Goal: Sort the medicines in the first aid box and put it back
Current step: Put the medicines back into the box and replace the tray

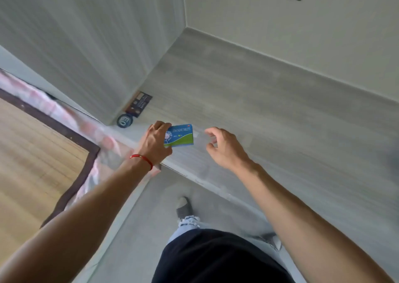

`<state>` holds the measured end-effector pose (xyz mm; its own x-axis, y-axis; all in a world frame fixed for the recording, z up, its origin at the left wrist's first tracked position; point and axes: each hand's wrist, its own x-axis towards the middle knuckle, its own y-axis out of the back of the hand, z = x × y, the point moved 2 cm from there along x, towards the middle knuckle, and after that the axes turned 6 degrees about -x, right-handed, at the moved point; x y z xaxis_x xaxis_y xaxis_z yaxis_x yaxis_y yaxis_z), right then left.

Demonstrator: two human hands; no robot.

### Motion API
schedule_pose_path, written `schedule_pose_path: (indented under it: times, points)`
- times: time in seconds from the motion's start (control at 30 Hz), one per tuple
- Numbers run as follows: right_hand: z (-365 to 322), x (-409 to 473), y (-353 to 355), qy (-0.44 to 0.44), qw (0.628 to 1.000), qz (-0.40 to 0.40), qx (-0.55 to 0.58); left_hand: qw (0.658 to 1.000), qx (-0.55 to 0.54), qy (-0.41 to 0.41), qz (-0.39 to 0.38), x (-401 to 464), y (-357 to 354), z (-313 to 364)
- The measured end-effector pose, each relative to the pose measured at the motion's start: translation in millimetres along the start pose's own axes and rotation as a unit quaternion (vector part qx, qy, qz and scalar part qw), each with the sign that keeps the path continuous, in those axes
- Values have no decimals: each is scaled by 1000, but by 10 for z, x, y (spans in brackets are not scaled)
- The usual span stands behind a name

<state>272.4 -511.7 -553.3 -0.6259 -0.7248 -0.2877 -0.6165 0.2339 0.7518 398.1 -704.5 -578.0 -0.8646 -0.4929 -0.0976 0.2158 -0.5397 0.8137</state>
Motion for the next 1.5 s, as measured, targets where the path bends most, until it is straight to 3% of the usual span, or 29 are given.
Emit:
schedule_pose_path:
  times: [0.23, 0.47, 0.57, 0.77, 0.9, 1.5]
  points:
    - [-864, 676, -511, 35, 995, -63, -70, 995, 80, -47, -45, 574, 526, -847]
    - [-1037, 934, -1018, -46, 980, -153, -116, 993, 50, -93, -58, 832, 446, -1086]
    - [-1080, 963, -1083, -54, 978, -142, -142, 997, 23, -63, -41, 829, 398, -1147]
    - [-1083, 973, -1086, -53, 978, -134, -154, 992, -82, 76, 61, 611, 348, -1204]
    - [-1093, 1021, -1087, -48, 974, -153, -162, 985, -110, 122, 51, 558, 331, -1194]
    - [-919, 945, -935, -42, 981, -162, -93, 984, -108, 140, 31, 529, 309, -1118]
